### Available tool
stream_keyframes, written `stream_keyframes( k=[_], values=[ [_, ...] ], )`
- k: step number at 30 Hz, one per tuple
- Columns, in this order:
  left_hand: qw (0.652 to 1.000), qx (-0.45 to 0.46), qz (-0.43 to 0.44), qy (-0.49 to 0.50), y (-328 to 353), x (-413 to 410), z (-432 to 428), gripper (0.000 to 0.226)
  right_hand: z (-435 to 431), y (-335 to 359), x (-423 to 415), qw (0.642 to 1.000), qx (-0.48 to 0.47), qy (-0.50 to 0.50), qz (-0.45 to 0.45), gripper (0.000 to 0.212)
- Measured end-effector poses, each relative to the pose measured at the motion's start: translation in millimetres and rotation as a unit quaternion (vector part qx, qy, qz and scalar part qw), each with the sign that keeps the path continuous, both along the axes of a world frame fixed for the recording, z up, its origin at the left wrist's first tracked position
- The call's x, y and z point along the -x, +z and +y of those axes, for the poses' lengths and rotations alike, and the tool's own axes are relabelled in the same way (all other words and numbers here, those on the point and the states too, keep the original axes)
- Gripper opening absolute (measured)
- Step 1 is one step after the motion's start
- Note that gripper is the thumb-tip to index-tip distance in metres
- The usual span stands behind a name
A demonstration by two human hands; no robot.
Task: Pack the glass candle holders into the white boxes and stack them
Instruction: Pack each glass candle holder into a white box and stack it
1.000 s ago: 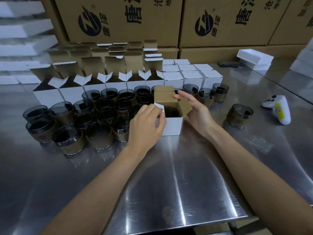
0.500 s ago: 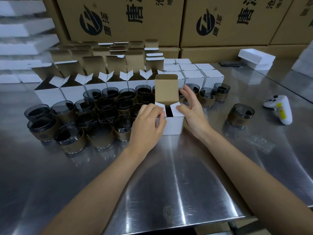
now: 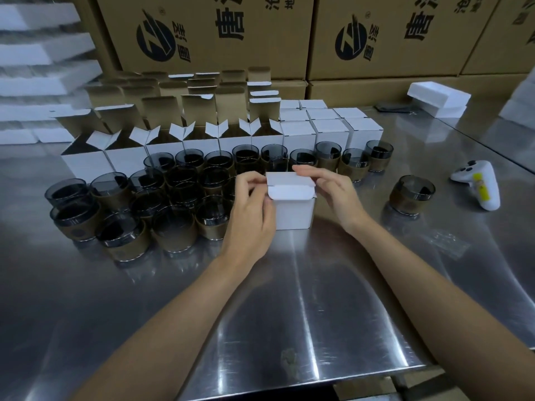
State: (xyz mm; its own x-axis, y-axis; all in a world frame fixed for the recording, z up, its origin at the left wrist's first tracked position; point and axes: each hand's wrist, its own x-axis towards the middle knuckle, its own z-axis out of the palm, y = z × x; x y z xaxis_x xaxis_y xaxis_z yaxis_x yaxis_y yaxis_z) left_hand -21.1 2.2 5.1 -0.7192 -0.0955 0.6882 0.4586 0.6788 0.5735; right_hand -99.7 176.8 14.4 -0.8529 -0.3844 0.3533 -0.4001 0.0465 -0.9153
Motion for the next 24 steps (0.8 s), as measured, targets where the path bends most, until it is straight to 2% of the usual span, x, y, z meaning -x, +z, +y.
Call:
stream_keyframes(
  k=[2, 4, 6, 9, 12, 16, 21, 24],
  values=[
    [0.999, -0.048, 0.005, -0.001, 1.4, -1.1, 1.3, 0.019, 4.6, -0.9, 0.3, 0.999, -0.033, 0.024, 0.006, 0.032],
    [0.997, -0.067, 0.009, -0.02, 1.6, -2.2, 1.3, 0.023, 7.4, -2.9, -0.5, 0.996, -0.068, 0.041, 0.034, 0.036],
    [0.998, -0.052, -0.01, -0.042, -0.6, -2.2, 0.5, 0.023, 8.8, -3.9, -2.3, 0.993, -0.094, 0.062, 0.046, 0.047],
    [0.998, -0.021, -0.042, -0.042, -3.8, -2.5, 3.1, 0.027, 6.5, -4.4, -3.0, 0.988, -0.126, 0.042, 0.08, 0.048],
    [0.999, -0.004, -0.033, -0.026, -2.3, -1.5, 4.6, 0.03, 1.8, -3.0, -4.1, 0.99, -0.101, 0.02, 0.095, 0.042],
    [0.999, 0.037, -0.024, -0.016, -1.8, -0.2, 2.3, 0.026, -0.9, -2.7, -6.4, 0.99, -0.098, 0.043, 0.089, 0.033],
    [0.998, 0.05, -0.034, 0.003, -0.6, -0.3, 1.5, 0.025, 2.4, -2.0, -4.9, 0.988, -0.119, 0.051, 0.081, 0.035],
    [0.998, 0.054, -0.036, 0.029, 1.3, -1.8, 0.8, 0.028, -0.7, -1.3, -5.8, 0.993, -0.099, 0.045, 0.048, 0.032]
  ],
)
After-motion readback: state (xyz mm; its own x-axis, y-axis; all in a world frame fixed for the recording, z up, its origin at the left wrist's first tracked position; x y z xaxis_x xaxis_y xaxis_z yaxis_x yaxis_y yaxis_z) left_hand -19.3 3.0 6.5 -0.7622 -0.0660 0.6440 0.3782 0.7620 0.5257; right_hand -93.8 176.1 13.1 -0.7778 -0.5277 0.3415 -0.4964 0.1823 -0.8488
